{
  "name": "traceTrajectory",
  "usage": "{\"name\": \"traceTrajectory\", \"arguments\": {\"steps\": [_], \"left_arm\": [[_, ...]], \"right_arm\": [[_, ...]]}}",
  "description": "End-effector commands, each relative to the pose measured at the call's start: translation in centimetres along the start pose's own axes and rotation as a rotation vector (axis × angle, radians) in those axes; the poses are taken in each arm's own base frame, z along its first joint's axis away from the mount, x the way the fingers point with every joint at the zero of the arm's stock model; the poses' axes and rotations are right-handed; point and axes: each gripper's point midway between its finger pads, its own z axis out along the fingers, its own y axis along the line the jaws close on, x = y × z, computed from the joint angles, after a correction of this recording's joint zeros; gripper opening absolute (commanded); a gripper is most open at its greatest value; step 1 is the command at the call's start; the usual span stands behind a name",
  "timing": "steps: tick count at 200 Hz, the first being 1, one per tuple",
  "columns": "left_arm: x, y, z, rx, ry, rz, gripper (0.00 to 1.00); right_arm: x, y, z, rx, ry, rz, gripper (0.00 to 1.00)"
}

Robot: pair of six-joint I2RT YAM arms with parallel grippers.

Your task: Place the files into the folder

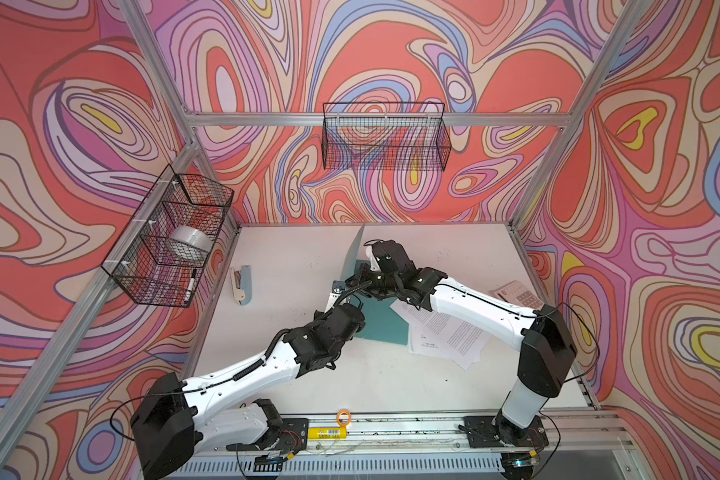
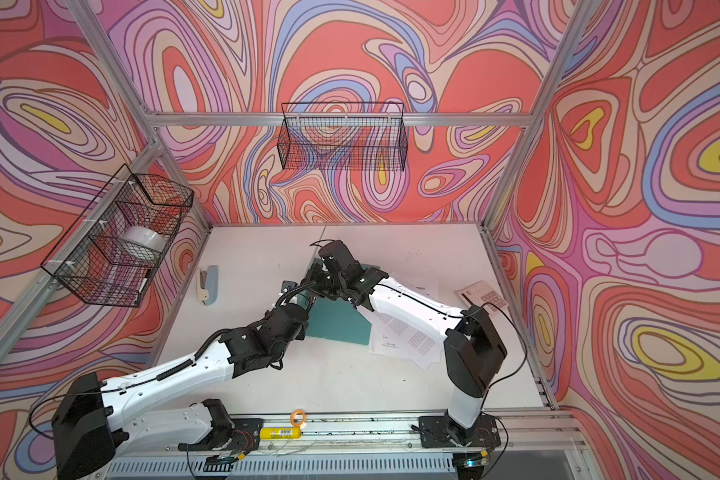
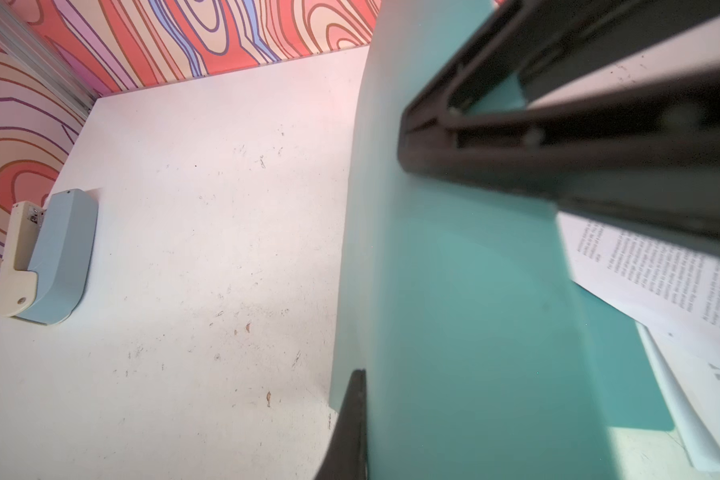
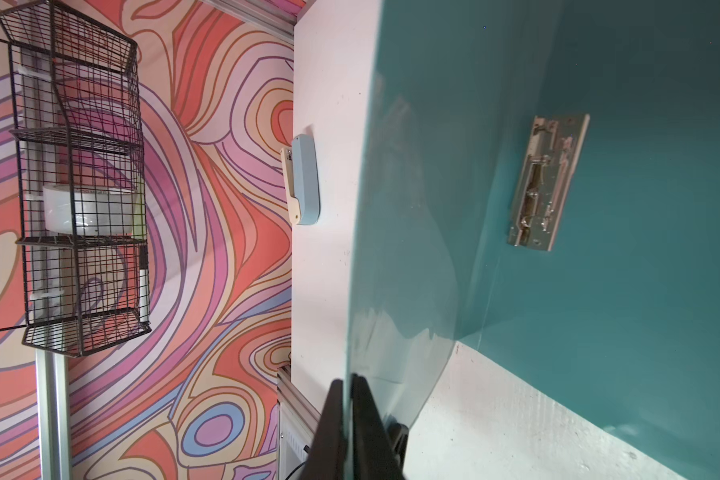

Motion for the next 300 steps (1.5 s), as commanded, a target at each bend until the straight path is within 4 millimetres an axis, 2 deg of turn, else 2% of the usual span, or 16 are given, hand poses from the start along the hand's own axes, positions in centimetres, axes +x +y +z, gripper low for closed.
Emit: {"name": "traceTrajectory", "arguments": {"steps": [1, 12, 25, 52, 80, 100, 139, 142, 154, 174, 185, 202, 238, 264, 267, 300], "left_arm": [[-0.9, 0.8, -0.7, -0.014, -0.035, -0.057, 0.0], [-1.0, 1.5, -0.9, -0.032, -0.049, -0.095, 0.0], [-0.8, 2.7, -1.0, -0.053, -0.05, -0.161, 0.0], [0.3, 5.3, -0.9, -0.092, -0.024, -0.314, 0.0], [1.8, 7.9, -1.2, -0.163, -0.003, -0.429, 0.0], [3.1, 9.3, -1.6, -0.206, 0.01, -0.513, 0.0], [5.4, 10.1, -0.8, -0.154, 0.056, -0.678, 0.0], [6.7, 10.4, -0.5, -0.164, 0.078, -0.673, 0.0], [7.6, 10.9, -0.4, -0.17, 0.091, -0.69, 0.0], [8.4, 11.9, -0.9, -0.204, 0.097, -0.69, 0.32], [8.7, 12.4, -1.3, -0.221, 0.099, -0.68, 0.55], [9.3, 13.5, -1.9, -0.27, 0.106, -0.675, 0.76], [10.6, 15.2, -2.8, -0.327, 0.158, -0.717, 0.79], [12.4, 16.9, -5.5, -0.412, 0.221, -0.731, 0.8], [11.3, 16.8, -6.0, -0.394, 0.198, -0.746, 0.8], [8.4, 17.0, -8.4, -0.29, 0.09, -0.783, 0.8]], "right_arm": [[0.4, 1.6, -1.2, -0.06, 0.003, -0.048, 0.21], [0.4, 1.7, -1.2, -0.068, 0.004, -0.06, 0.27], [0.5, 1.9, -1.2, -0.079, 0.011, -0.07, 0.43], [-0.2, 2.7, -2.1, -0.084, -0.019, -0.114, 0.63], [-2.0, 2.9, -4.2, -0.048, -0.102, -0.174, 0.67], [-3.2, 2.1, -4.8, 0.005, -0.136, -0.213, 0.66], [-4.1, -1.6, -2.7, 0.189, -0.14, -0.282, 0.6], [-4.2, -1.9, -2.4, 0.195, -0.14, -0.285, 0.6], [-4.1, -2.8, -1.2, 0.216, -0.128, -0.291, 0.6], [-3.4, -5.7, 1.8, 0.277, -0.074, -0.302, 0.6], [-3.1, -7.2, 2.9, 0.314, -0.056, -0.3, 0.59], [-2.7, -9.3, 4.3, 0.359, -0.038, -0.302, 0.59], [-1.7, -12.0, 6.0, 0.404, 0.007, -0.303, 0.53], [-2.0, -13.2, 6.2, 0.461, 0.008, -0.33, 0.5], [-2.0, -13.3, 6.2, 0.47, 0.006, -0.337, 0.5], [-2.7, -16.3, 5.8, 0.599, -0.002, -0.397, 0.49]]}}
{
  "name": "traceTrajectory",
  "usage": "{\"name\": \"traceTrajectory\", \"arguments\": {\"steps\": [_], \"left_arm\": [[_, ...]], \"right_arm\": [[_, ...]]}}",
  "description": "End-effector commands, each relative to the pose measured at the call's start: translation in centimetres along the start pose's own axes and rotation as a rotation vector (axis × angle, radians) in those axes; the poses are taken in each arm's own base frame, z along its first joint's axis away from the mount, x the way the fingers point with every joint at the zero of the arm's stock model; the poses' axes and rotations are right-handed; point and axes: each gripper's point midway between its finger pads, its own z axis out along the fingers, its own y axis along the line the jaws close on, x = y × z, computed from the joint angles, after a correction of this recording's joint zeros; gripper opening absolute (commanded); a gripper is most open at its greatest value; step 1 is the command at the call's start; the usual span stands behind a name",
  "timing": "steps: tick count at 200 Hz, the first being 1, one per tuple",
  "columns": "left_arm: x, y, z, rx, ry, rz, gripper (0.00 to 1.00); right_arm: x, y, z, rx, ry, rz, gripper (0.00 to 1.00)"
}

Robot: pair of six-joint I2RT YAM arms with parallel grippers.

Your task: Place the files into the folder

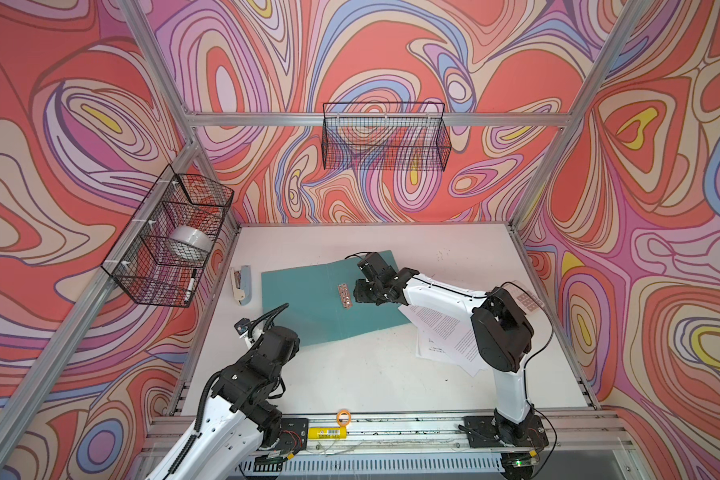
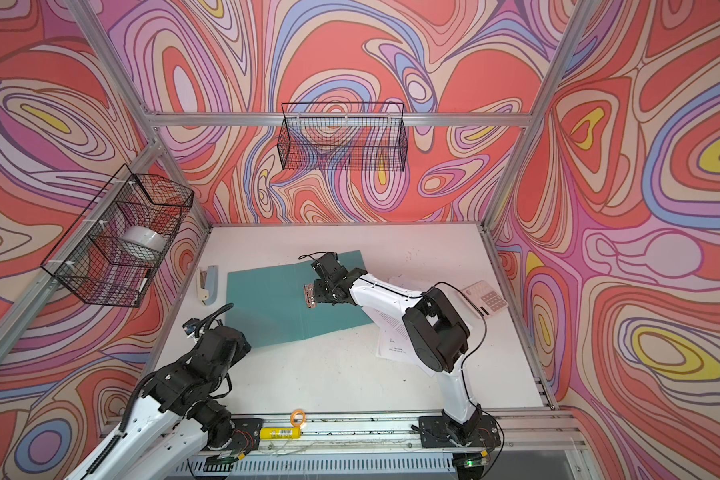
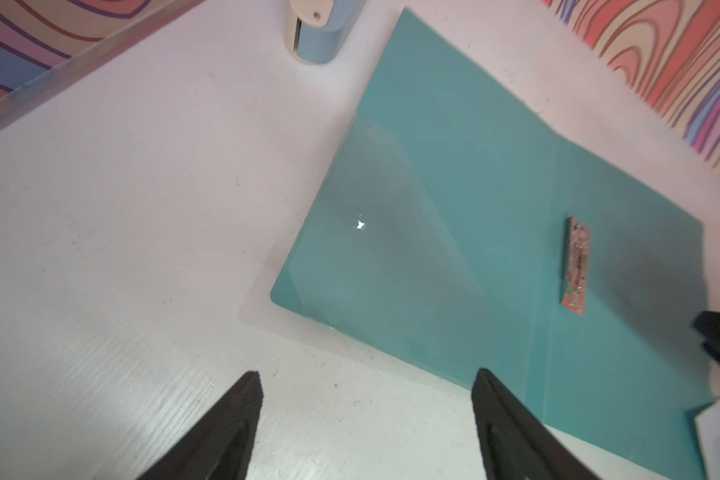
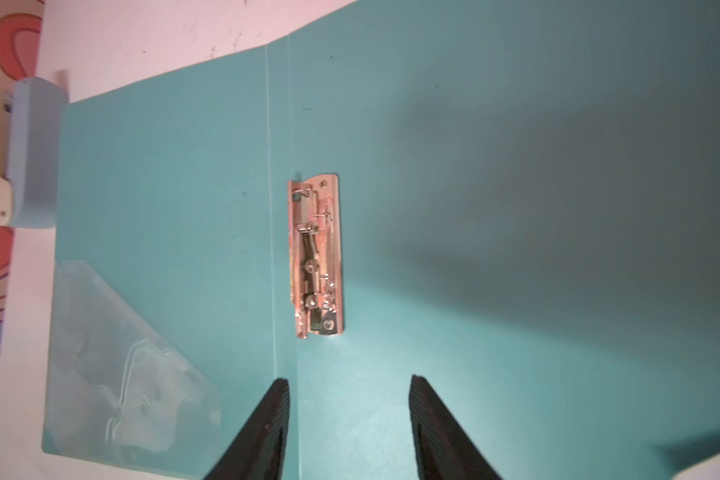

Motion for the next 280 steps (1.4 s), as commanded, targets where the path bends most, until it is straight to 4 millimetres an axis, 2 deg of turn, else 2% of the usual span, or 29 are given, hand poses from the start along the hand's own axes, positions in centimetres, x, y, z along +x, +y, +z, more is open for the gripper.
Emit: {"name": "traceTrajectory", "arguments": {"steps": [1, 31, 56, 92, 115, 140, 175, 198, 220, 226, 246, 266, 280], "left_arm": [[-1.1, 0.9, -2.1, 0.014, -0.016, -0.016, 0.8], [-1.2, -3.0, -1.9, 0.159, 0.003, 0.025, 0.8], [-0.5, -6.3, -0.2, 0.217, 0.04, 0.072, 0.79], [0.4, -9.8, 2.0, 0.261, 0.075, 0.125, 0.79], [0.9, -10.9, 3.1, 0.27, 0.088, 0.145, 0.79], [1.4, -11.7, 3.9, 0.279, 0.101, 0.153, 0.79], [2.1, -11.7, 5.0, 0.26, 0.116, 0.173, 0.79], [2.1, -12.7, 6.1, 0.261, 0.101, 0.184, 0.78], [2.8, -14.2, 7.6, 0.255, 0.13, 0.21, 0.79], [3.1, -14.6, 8.0, 0.255, 0.144, 0.219, 0.79], [3.8, -15.5, 9.1, 0.244, 0.17, 0.228, 0.78], [3.9, -16.3, 8.8, 0.277, 0.165, 0.22, 0.78], [4.0, -18.0, 7.7, 0.341, 0.149, 0.251, 0.78]], "right_arm": [[0.3, -2.9, 1.3, 0.135, 0.005, -0.064, 0.49], [1.7, -4.9, 2.2, 0.195, 0.013, -0.067, 0.51], [3.2, -6.1, 2.7, 0.214, 0.04, -0.047, 0.51], [5.6, -7.8, 2.7, 0.238, 0.074, -0.01, 0.51], [7.1, -8.6, 2.1, 0.247, 0.095, 0.02, 0.51], [9.0, -8.6, 1.2, 0.229, 0.122, 0.047, 0.51], [11.6, -7.3, -0.3, 0.194, 0.16, 0.07, 0.5], [12.9, -6.0, -1.4, 0.152, 0.18, 0.095, 0.5], [12.6, -5.4, -3.0, 0.129, 0.157, 0.123, 0.5], [11.6, -5.1, -4.2, 0.12, 0.118, 0.128, 0.5], [9.5, -5.8, -5.9, 0.161, 0.029, 0.111, 0.5], [7.9, -5.8, -7.1, 0.169, -0.001, 0.068, 0.5], [6.8, -5.3, -8.5, 0.135, -0.038, 0.055, 0.5]]}}
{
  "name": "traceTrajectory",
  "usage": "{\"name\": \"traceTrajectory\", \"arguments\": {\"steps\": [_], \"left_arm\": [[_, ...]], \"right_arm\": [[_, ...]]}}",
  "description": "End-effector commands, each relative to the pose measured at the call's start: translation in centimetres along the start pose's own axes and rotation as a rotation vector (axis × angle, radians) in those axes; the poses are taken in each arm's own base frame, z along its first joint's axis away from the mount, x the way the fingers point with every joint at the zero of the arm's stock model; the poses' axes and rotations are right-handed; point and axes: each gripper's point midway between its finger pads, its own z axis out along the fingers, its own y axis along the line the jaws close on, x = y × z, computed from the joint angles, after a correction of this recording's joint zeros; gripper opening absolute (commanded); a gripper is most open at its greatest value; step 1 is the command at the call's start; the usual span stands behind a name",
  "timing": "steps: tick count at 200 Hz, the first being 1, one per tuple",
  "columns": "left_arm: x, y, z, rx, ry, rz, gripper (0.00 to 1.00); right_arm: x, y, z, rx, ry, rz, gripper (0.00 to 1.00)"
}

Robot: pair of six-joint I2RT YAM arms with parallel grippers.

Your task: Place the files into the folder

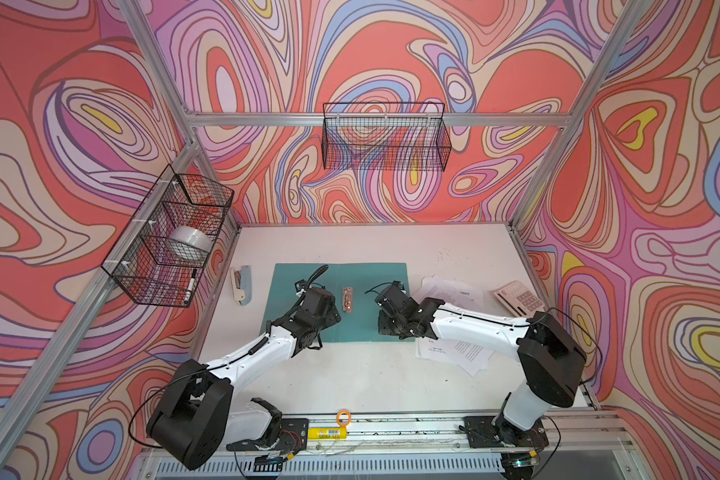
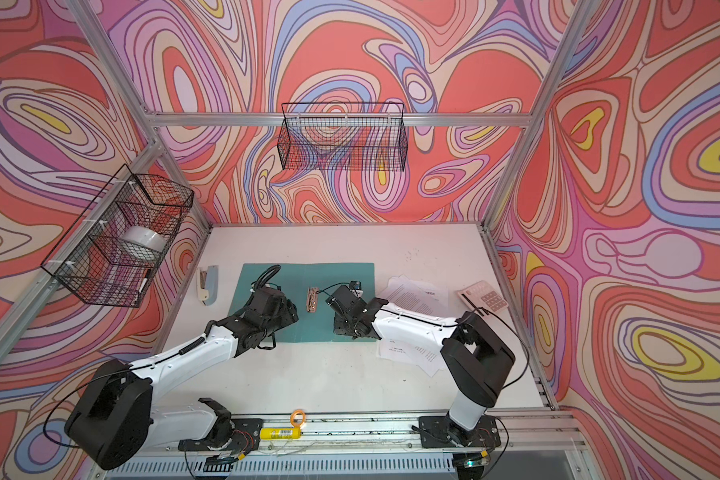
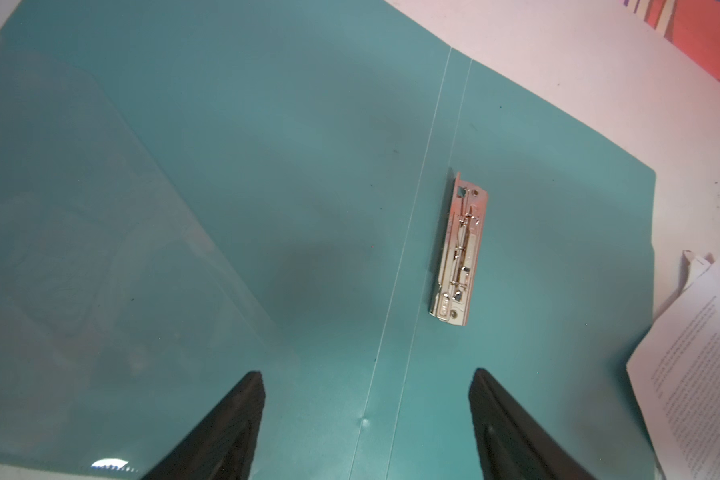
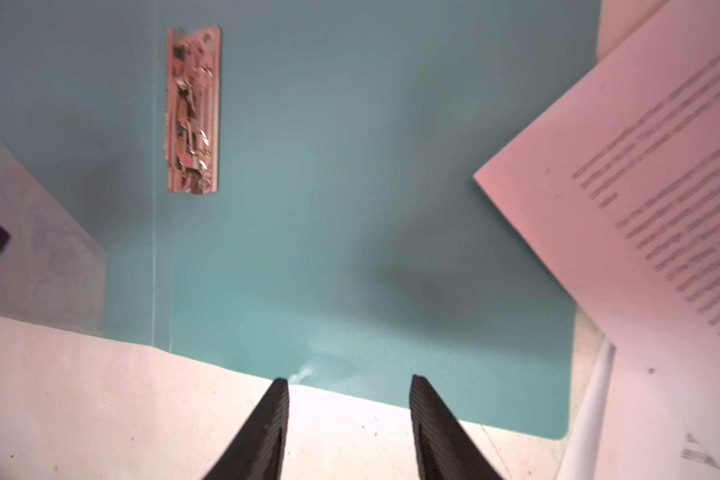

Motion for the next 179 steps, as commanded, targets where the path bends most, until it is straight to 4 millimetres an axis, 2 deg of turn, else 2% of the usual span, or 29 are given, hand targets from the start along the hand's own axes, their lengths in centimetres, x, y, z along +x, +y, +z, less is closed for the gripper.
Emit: {"name": "traceTrajectory", "arguments": {"steps": [1, 13, 32, 58, 69, 92, 137, 179], "left_arm": [[-1.9, -4.0, -1.3, 0.129, -0.067, 0.031, 0.78], [-1.6, -6.6, -1.9, 0.223, -0.067, 0.059, 0.79], [-0.3, -10.8, -2.2, 0.352, -0.038, 0.096, 0.79], [2.3, -15.5, -1.1, 0.454, 0.02, 0.137, 0.79], [3.3, -16.8, -0.4, 0.498, 0.043, 0.12, 0.79], [4.8, -18.8, 1.5, 0.533, 0.088, 0.098, 0.79], [7.1, -22.3, 3.9, 0.606, 0.145, 0.067, 0.76], [8.5, -23.1, 5.7, 0.603, 0.188, 0.025, 0.71]], "right_arm": [[-2.1, -0.3, -2.3, 0.007, -0.074, -0.03, 0.5], [-3.3, -0.7, -3.9, -0.018, -0.11, -0.015, 0.5], [-5.6, -2.5, -6.6, -0.054, -0.162, 0.04, 0.5], [-8.9, -5.5, -9.7, -0.109, -0.225, 0.093, 0.49], [-10.1, -6.6, -10.6, -0.108, -0.243, 0.1, 0.49], [-11.6, -7.6, -12.3, -0.109, -0.283, 0.09, 0.49], [-12.9, -9.0, -13.5, -0.099, -0.328, 0.089, 0.49], [-13.5, -9.1, -14.2, -0.12, -0.349, 0.093, 0.49]]}}
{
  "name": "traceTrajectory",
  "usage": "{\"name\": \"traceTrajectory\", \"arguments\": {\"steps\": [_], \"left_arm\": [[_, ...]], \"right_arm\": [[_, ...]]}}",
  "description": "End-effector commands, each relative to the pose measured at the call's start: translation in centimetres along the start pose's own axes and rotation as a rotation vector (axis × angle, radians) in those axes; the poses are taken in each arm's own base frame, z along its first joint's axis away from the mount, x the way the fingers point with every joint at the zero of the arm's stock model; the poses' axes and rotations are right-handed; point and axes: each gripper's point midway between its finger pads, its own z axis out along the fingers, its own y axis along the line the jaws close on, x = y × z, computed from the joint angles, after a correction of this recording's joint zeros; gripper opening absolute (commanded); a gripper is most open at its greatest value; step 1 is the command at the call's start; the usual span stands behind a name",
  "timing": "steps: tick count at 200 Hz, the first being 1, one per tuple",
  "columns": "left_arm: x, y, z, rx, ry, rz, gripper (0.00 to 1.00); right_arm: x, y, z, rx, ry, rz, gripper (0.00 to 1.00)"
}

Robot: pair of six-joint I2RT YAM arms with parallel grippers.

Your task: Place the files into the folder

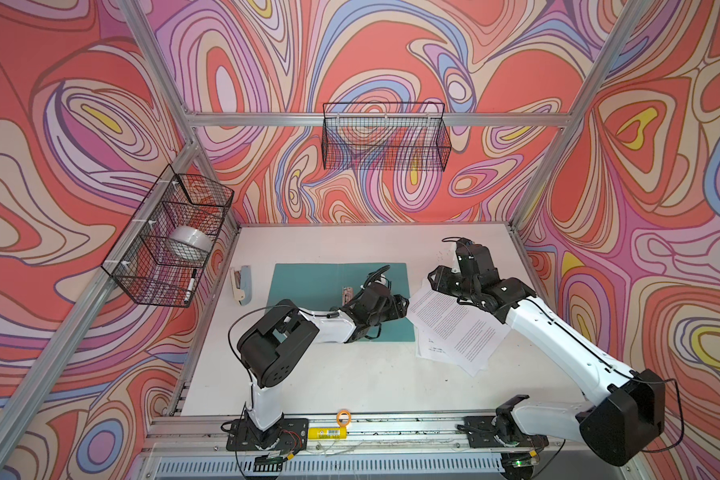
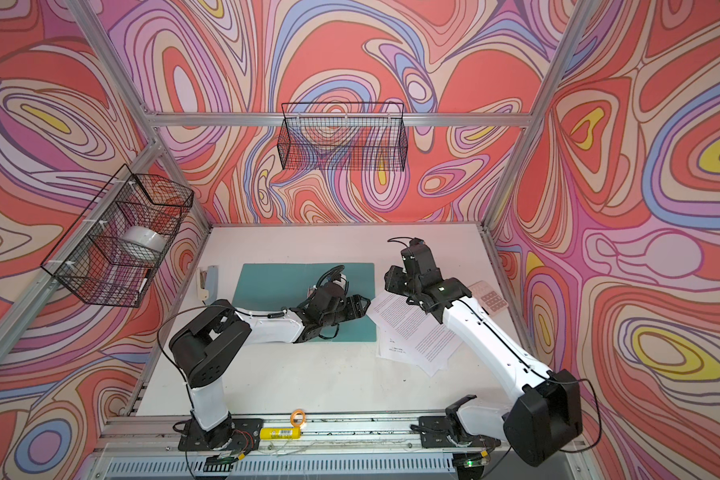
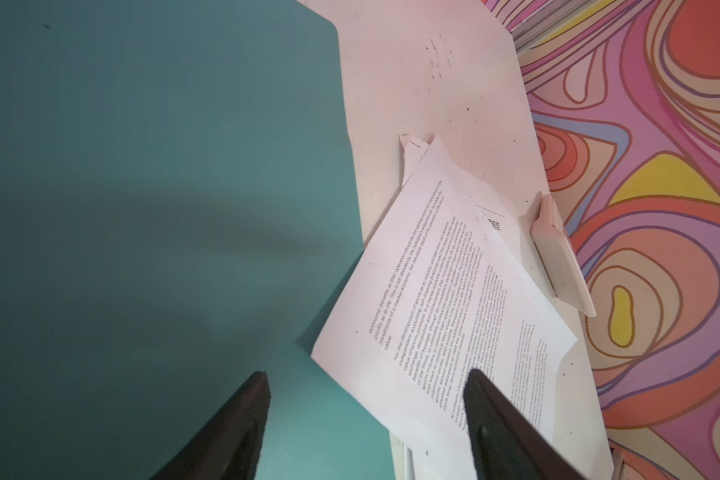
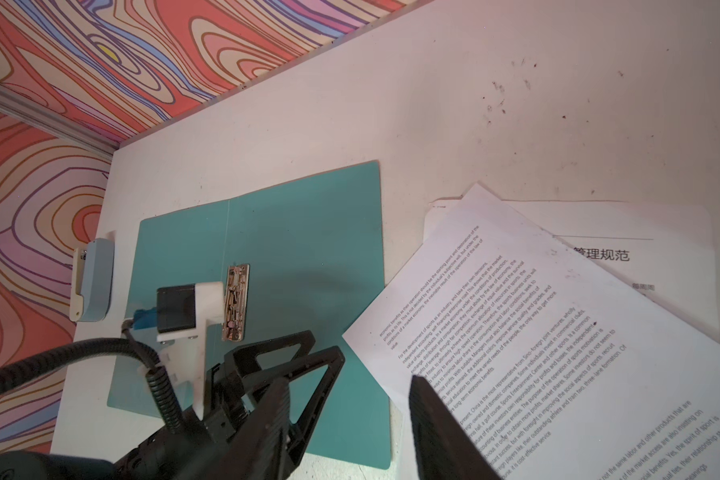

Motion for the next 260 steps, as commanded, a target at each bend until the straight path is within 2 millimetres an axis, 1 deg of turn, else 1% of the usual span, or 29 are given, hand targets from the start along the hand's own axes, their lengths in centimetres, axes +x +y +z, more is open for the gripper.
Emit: {"name": "traceTrajectory", "arguments": {"steps": [1, 20, 44, 64, 100, 136, 203, 232, 260], "left_arm": [[-0.3, -1.3, 1.0, 0.057, -0.009, -0.05, 0.71], [0.0, -1.0, 1.3, 0.053, 0.002, -0.067, 0.69], [0.6, -0.2, 1.3, 0.041, 0.006, -0.087, 0.68], [1.1, 0.3, 1.3, 0.039, 0.019, -0.098, 0.67], [1.9, 0.1, 1.8, 0.106, 0.025, -0.147, 0.62], [2.5, 0.6, 2.2, 0.115, 0.039, -0.177, 0.59], [2.6, 0.0, 3.0, 0.145, 0.051, -0.196, 0.54], [2.7, -0.4, 3.6, 0.16, 0.066, -0.205, 0.51], [3.0, -0.3, 4.5, 0.158, 0.081, -0.221, 0.49]], "right_arm": [[-1.3, 0.8, -1.1, -0.035, -0.032, -0.019, 0.49], [-1.2, 0.7, -1.2, -0.038, -0.032, -0.022, 0.49], [-1.2, 0.5, -1.3, -0.041, -0.032, -0.015, 0.49], [-1.1, 0.7, -1.2, -0.059, -0.03, -0.007, 0.49], [-0.7, 1.1, -1.0, -0.093, -0.016, 0.0, 0.48], [-0.7, 1.1, -1.3, -0.098, -0.026, -0.001, 0.48], [-0.3, 1.1, -1.3, -0.111, -0.021, 0.005, 0.48], [-0.2, 1.2, -1.3, -0.116, -0.015, 0.001, 0.47], [-0.3, 1.3, -1.4, -0.121, -0.016, 0.001, 0.47]]}}
